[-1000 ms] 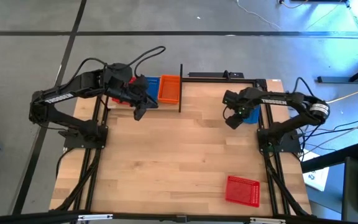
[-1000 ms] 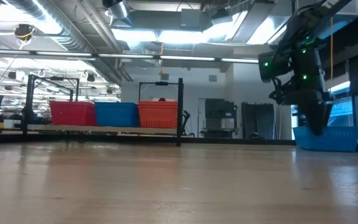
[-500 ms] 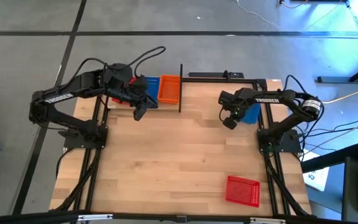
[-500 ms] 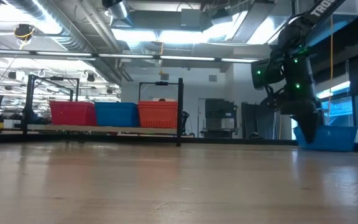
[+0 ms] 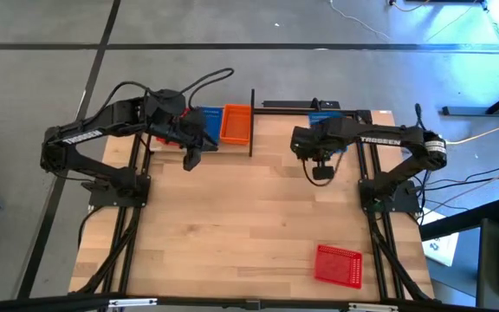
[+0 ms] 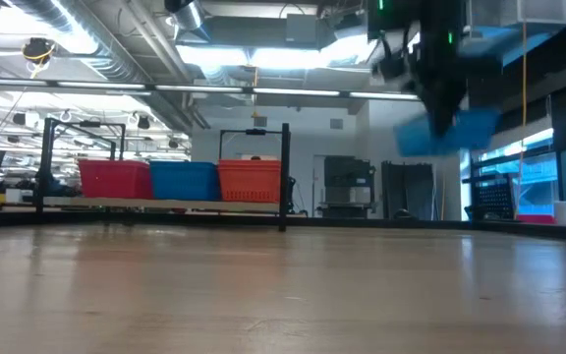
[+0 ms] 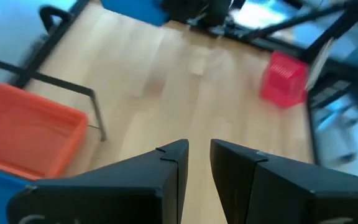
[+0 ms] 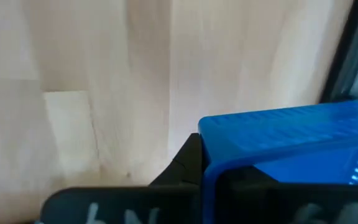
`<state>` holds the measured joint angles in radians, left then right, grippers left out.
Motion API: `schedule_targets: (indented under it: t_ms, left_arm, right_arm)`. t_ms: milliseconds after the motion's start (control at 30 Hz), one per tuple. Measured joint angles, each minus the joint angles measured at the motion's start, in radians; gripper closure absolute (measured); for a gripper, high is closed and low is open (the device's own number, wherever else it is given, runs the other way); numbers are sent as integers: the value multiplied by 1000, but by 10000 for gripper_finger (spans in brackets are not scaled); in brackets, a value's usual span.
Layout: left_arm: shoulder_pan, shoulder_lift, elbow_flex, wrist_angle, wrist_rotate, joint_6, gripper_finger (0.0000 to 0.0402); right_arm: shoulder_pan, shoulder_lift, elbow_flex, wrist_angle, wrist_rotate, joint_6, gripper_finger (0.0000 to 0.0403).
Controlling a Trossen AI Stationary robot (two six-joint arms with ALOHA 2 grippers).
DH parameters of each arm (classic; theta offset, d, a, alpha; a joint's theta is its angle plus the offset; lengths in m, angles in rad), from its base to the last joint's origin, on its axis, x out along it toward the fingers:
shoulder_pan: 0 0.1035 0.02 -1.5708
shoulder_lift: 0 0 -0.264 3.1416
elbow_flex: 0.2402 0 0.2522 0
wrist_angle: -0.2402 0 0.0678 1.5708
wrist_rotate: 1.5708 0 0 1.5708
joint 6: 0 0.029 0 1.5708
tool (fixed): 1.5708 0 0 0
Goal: Stack baskets on shelf by color
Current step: Stack the blue bin on the blue bins on the shelf
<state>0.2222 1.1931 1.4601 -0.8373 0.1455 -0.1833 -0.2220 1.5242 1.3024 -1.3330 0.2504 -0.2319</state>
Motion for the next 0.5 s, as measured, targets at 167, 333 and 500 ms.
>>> schedule_targets:
  t_ms: [167,333,500]
  left_arm:
    - [0,0,0,-9,-92,255,343]
    - [0,0,0,-8,-132,601,343]
    - [0,6,0,11,-129,835,343]
  right_arm:
    - [130,-1,184,-87,-7,-212,403]
    - [249,-2,293,-114,-23,-491,403]
    - [334,-2,318,-110,37,-703,403]
